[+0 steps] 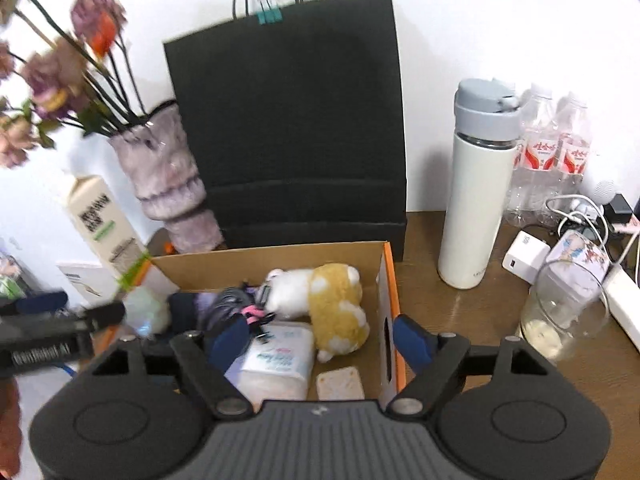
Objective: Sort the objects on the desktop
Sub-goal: 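Lower the braided cable and charger cube into the box and open both grippers, then grasp the blue-and-white packet with the left gripper while the right grasps the white tissue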
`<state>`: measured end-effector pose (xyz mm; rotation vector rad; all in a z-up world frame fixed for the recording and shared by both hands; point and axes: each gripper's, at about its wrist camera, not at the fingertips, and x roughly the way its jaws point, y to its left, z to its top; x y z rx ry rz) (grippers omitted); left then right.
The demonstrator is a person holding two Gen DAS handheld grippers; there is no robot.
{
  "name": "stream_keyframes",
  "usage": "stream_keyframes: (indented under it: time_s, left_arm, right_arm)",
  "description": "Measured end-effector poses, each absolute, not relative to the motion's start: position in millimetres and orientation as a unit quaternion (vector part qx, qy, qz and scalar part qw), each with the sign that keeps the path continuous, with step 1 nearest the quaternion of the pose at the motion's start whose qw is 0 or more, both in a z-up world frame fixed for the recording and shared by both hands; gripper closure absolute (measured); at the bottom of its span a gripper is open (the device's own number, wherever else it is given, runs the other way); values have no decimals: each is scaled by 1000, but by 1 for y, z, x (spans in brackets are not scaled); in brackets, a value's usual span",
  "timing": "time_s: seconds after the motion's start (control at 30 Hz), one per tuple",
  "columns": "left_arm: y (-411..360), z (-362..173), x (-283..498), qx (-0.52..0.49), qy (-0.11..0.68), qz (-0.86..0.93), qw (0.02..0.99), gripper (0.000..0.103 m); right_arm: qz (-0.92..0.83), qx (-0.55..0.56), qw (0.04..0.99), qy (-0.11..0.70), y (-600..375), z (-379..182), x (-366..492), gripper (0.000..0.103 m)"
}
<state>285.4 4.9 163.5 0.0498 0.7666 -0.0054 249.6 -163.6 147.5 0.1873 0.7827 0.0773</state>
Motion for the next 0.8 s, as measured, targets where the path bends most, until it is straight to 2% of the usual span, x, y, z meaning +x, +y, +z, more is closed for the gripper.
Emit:
stream_keyframes:
  time_s: [0.2, 0.37, 0.8]
  left_arm:
    - [8, 165, 240, 0, 394, -16, 919, 6]
    - [9, 163, 198, -8, 375, -16, 927, 3]
    - [0, 102, 85, 16, 288, 11, 957, 0]
  right_arm:
    - [35, 79, 919, 384, -162, 160, 213, 21]
    - [39, 47, 924, 376, -152, 153, 177, 16]
    - [42, -1, 943, 330, -123, 74, 68, 15]
